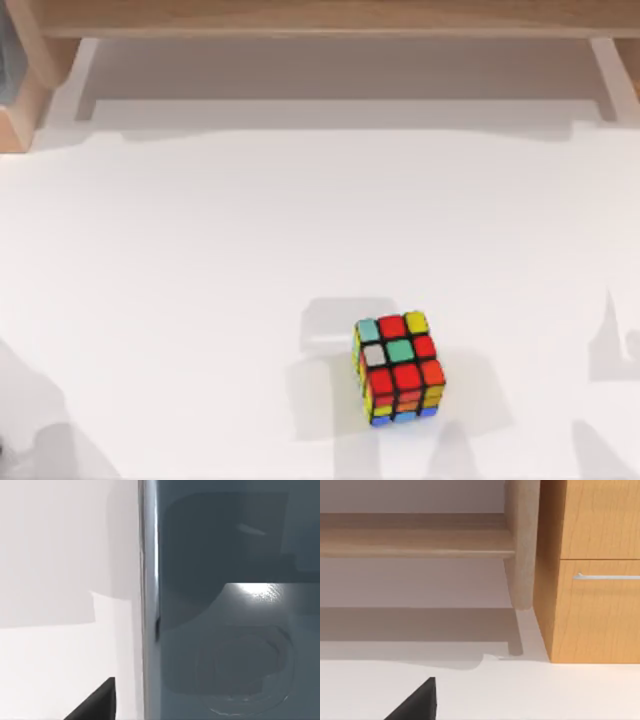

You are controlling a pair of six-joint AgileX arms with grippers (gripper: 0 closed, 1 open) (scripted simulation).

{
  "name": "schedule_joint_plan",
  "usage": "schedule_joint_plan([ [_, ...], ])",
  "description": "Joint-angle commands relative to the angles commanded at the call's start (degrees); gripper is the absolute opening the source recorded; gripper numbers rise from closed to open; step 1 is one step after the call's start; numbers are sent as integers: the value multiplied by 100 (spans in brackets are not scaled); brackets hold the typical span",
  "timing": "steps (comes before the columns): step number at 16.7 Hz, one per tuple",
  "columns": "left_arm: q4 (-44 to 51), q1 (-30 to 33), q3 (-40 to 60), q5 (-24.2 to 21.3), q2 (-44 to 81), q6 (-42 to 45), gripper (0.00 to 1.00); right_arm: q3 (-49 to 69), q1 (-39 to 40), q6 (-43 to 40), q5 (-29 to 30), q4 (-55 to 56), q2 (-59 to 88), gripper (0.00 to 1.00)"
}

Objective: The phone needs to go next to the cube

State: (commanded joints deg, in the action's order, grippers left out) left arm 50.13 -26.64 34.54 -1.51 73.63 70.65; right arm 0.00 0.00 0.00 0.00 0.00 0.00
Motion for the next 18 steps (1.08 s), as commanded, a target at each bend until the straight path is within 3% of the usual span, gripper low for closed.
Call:
schedule_joint_plan([
  [5, -114, 19, -82, 1, 48, -16, 100, 0, 0, 0, 0, 0, 0, 100],
  [11, -1185, 22, -555, 2, 609, -13, 100, 0, 0, 0, 0, 0, 0, 100],
  [15, -1247, 22, -592, 3, 654, -12, 100, 0, 0, 0, 0, 0, 0, 100],
  [18, -1247, 22, -592, 3, 654, -12, 77, 0, 0, 0, 0, 0, 0, 100],
])
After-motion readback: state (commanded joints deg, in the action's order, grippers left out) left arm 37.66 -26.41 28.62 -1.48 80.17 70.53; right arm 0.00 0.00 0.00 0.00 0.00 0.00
